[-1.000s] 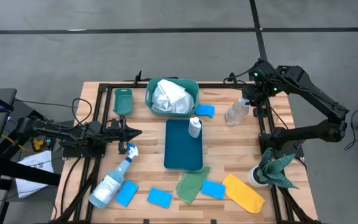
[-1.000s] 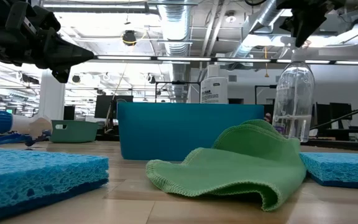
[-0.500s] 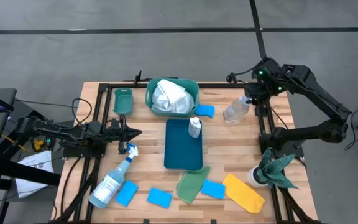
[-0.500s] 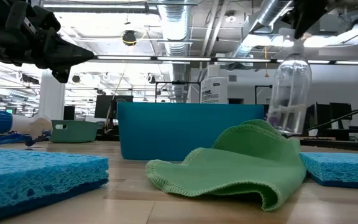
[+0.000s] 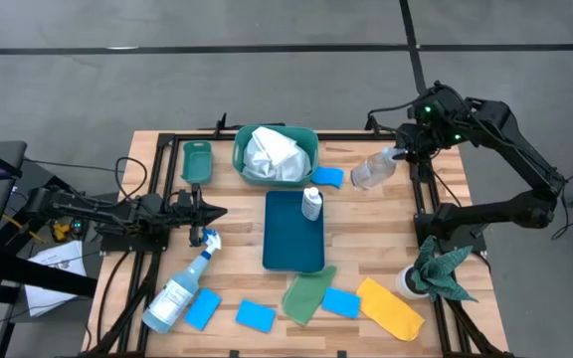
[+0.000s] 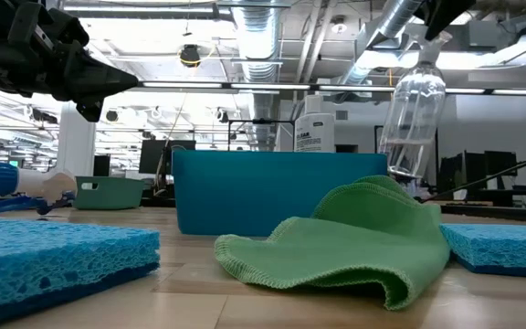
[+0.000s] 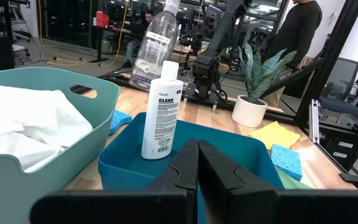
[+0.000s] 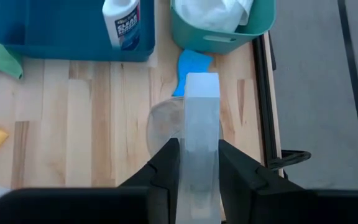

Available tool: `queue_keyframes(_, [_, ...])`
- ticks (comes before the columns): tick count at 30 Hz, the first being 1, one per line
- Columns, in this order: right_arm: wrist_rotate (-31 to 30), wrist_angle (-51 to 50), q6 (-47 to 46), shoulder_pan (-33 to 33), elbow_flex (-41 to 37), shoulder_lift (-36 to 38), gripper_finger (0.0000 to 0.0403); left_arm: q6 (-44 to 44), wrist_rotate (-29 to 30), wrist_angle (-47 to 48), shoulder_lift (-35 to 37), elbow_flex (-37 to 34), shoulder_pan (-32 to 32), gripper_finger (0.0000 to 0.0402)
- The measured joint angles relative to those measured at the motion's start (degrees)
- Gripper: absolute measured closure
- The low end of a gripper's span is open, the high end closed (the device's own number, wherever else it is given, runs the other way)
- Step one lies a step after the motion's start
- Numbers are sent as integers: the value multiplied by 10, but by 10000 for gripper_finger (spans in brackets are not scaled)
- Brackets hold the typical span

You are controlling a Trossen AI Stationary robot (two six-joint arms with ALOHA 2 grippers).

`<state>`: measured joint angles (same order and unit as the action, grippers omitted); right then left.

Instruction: Pick & Place Kitchen Items

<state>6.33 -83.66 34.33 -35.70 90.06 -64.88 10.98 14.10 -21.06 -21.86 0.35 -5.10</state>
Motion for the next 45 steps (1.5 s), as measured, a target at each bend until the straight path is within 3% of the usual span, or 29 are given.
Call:
queue_keyframes(20, [4, -1, -5, 0, 0, 0, 330, 0, 0, 0, 0, 0, 0, 401])
queue_keyframes(37, [29, 2, -85, 19, 1, 0, 330, 0, 0, 0, 0, 0, 0, 401])
queue_keyframes(45, [28, -2, -146, 46, 70, -22, 330, 0, 0, 0, 0, 0, 0, 401])
